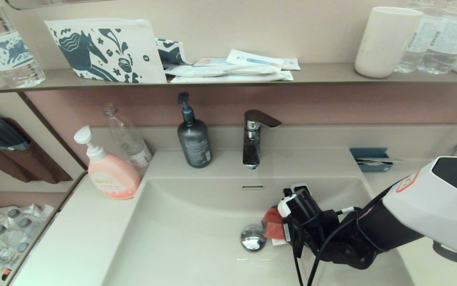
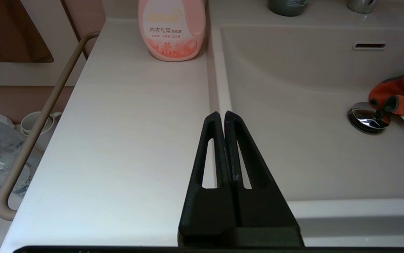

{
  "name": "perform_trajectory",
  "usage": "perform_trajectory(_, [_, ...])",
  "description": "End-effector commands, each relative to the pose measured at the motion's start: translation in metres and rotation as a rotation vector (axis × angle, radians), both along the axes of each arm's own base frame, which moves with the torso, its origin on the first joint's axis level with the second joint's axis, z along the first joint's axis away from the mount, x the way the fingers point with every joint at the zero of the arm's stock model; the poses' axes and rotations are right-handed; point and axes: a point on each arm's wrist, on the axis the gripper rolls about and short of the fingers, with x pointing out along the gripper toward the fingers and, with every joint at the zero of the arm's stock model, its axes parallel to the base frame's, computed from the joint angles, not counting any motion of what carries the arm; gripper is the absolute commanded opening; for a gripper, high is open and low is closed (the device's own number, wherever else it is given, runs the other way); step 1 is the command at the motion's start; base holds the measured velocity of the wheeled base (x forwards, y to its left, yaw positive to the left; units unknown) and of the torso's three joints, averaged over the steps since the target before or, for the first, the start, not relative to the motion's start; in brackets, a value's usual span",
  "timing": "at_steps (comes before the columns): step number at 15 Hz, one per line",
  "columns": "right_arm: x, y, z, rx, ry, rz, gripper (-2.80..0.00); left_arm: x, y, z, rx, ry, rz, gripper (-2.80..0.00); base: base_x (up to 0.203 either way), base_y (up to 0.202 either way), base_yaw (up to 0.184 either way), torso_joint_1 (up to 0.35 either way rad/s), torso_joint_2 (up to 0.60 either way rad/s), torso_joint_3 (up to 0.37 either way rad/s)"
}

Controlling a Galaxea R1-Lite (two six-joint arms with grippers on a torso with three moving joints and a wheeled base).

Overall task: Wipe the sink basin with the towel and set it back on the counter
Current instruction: Wipe the sink

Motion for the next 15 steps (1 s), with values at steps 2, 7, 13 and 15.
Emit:
perform_trajectory(2, [-0.043,-0.021,-0.03,-0.116,0.191,0.033,-2.8,0.0,0.0,0.0,0.0,0.001,0.0,-2.8,0.0,0.0,0.0,0.0,0.0,0.0])
perform_trajectory(7, [-0.036,-0.034,-0.005,-0.081,0.126,-0.02,-2.8,0.0,0.0,0.0,0.0,0.001,0.0,-2.8,0.0,0.0,0.0,0.0,0.0,0.0])
perform_trajectory(13, [-0.053,-0.046,0.016,-0.087,0.124,-0.021,-2.8,0.0,0.0,0.0,0.0,0.001,0.0,-2.8,0.0,0.0,0.0,0.0,0.0,0.0])
perform_trajectory(15, [-0.051,-0.049,0.034,-0.069,0.056,-0.046,-2.8,0.0,0.0,0.0,0.0,0.001,0.0,-2.8,0.0,0.0,0.0,0.0,0.0,0.0])
